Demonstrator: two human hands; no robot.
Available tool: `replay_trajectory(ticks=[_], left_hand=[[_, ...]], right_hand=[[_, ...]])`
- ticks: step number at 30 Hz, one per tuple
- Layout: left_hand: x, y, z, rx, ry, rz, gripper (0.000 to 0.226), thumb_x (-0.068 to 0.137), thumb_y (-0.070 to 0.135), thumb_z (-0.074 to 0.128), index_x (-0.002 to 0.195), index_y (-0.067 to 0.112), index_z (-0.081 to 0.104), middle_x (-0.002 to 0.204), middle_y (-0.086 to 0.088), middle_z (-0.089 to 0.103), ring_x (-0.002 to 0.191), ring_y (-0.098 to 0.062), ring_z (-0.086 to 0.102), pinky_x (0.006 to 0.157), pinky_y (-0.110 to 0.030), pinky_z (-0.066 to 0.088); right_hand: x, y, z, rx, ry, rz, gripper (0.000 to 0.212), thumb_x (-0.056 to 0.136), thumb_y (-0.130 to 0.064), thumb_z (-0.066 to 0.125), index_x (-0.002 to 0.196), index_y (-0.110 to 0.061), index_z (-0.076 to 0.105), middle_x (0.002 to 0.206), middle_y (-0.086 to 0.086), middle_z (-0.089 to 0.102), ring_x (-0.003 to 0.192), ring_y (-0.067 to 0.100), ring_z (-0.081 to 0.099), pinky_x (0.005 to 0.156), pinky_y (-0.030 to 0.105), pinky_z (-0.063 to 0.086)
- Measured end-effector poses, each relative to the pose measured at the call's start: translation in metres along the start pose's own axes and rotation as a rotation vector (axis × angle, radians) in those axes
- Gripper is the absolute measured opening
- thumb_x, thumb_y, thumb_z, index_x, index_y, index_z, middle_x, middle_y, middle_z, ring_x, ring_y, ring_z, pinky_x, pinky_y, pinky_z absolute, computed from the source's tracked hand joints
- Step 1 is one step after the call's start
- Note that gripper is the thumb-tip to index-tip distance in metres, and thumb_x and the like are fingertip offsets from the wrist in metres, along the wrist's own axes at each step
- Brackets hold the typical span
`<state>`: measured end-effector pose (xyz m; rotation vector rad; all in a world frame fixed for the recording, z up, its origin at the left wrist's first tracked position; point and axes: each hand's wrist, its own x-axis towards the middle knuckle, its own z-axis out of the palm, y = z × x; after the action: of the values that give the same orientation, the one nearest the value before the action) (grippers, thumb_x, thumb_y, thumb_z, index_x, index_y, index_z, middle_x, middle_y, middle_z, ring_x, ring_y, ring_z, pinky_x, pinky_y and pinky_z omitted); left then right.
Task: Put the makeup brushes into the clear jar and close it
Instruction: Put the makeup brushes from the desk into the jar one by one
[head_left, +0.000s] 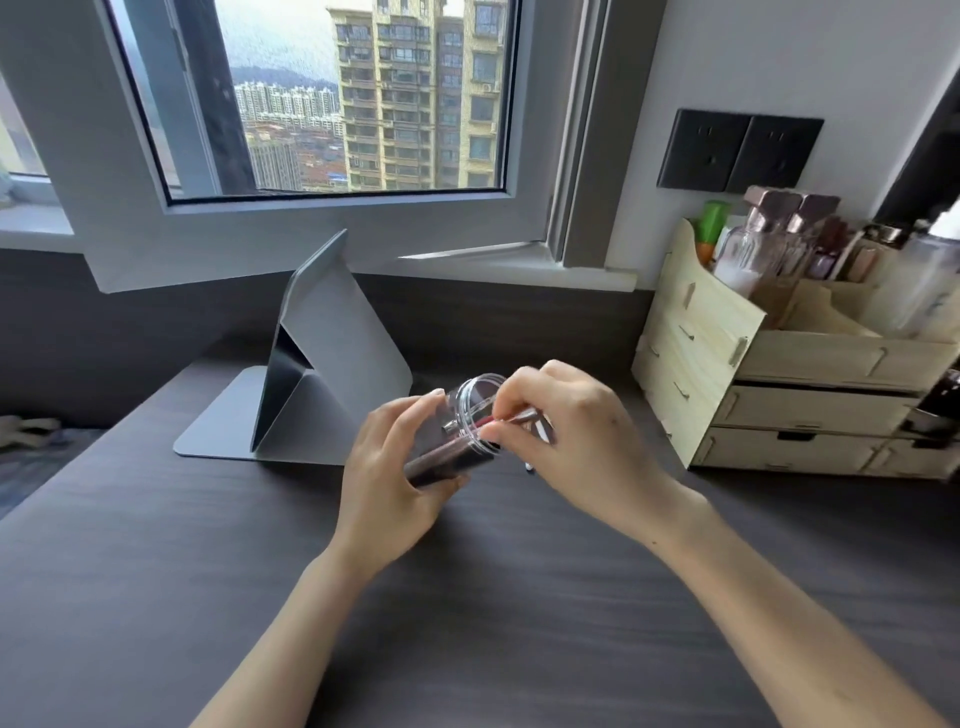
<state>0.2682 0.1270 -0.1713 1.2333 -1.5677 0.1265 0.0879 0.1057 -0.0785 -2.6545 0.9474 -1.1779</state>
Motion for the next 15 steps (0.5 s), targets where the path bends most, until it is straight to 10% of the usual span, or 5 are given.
replay_trajectory(ticks=[3,9,15], left_hand=[[0.001,0.001,0.0,-0.013,-0.01,-0.034,0.078,0.058,0.027,0.081,0.127,0.024,0.045,0.12,0.007,0.051,0.107,-0.012,0.05,0.092,-0.02,0.04],[0.005,-0.001,-0.003,-0.063,0.031,-0.099,0.08,0.056,0.023,0.081,0.126,0.028,0.044,0.117,0.008,0.052,0.106,-0.006,0.048,0.092,-0.01,0.035],[0.007,-0.001,-0.005,-0.26,0.102,-0.239,0.075,0.054,0.017,0.082,0.119,0.037,0.049,0.117,0.021,0.053,0.109,0.006,0.049,0.091,-0.011,0.037]], right_hand=[[-0.001,0.002,0.011,-0.01,0.032,-0.115,0.032,0.087,-0.035,0.049,0.083,-0.011,0.07,0.073,0.001,0.067,0.074,0.019,0.06,0.061,0.037,0.052],[0.009,0.014,0.005,0.273,0.111,-0.028,0.029,0.092,-0.03,0.049,0.089,-0.015,0.073,0.085,-0.025,0.059,0.088,0.014,0.06,0.074,0.025,0.048],[0.033,0.051,0.039,0.445,0.234,0.421,0.026,0.094,-0.024,0.049,0.079,-0.021,0.07,0.079,-0.005,0.072,0.082,0.013,0.066,0.074,0.033,0.051]])
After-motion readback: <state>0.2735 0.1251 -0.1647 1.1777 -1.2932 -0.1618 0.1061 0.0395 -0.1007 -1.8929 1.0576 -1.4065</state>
